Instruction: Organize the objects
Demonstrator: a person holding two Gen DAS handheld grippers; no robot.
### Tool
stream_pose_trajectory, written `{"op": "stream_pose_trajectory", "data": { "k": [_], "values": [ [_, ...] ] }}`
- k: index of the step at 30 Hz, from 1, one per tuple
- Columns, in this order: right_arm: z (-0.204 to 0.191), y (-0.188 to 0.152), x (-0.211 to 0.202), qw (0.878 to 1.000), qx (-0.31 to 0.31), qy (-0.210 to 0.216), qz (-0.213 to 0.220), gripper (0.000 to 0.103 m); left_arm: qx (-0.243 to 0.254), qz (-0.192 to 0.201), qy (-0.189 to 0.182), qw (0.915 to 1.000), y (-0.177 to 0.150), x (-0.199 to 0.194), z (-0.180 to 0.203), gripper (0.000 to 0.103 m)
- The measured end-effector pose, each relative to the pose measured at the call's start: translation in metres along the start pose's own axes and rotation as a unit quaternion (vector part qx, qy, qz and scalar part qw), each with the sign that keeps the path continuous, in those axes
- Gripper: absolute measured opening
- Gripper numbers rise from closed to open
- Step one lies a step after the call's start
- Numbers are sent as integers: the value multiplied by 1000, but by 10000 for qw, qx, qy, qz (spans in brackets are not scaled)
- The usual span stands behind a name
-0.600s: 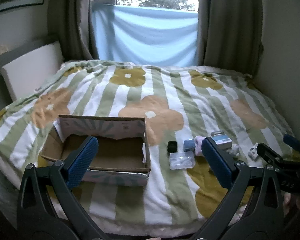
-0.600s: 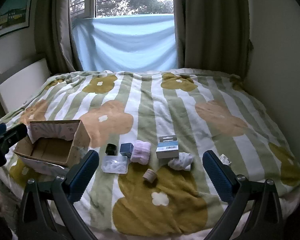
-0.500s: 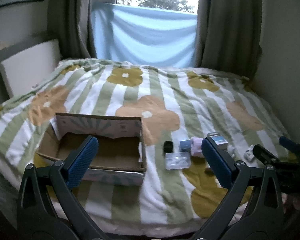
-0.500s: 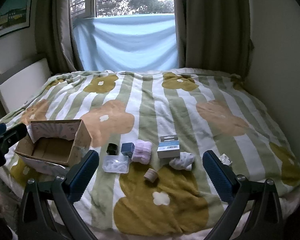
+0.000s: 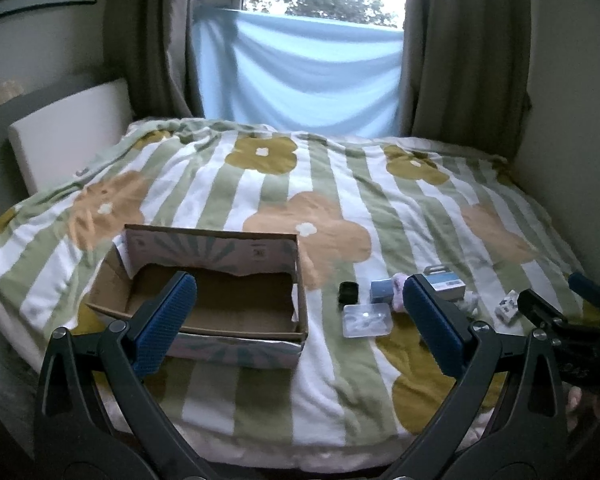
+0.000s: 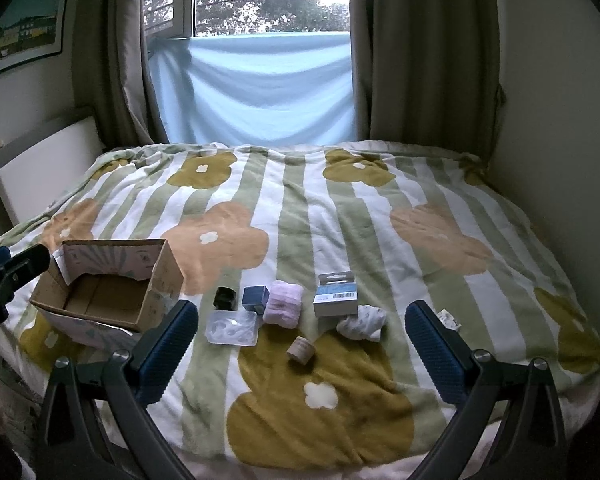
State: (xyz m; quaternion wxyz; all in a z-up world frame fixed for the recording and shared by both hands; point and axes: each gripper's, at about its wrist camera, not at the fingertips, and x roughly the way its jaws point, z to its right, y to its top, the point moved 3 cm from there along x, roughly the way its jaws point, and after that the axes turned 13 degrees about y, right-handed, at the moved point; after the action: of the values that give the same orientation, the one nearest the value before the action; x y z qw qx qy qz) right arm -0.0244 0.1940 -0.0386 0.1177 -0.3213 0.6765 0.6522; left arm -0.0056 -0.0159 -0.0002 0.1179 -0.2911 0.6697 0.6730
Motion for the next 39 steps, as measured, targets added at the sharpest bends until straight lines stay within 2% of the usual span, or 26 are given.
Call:
{"op": "stream_pose_trajectory", "data": {
  "k": [9, 39],
  "values": [
    [-1, -3, 2, 10000, -5, 4, -34, 103, 140, 55, 165, 9998, -1, 3, 4, 103],
    [3, 0, 6, 10000, -29, -31, -44, 103, 96, -9, 109, 9999, -4, 7, 9, 103]
  ]
}}
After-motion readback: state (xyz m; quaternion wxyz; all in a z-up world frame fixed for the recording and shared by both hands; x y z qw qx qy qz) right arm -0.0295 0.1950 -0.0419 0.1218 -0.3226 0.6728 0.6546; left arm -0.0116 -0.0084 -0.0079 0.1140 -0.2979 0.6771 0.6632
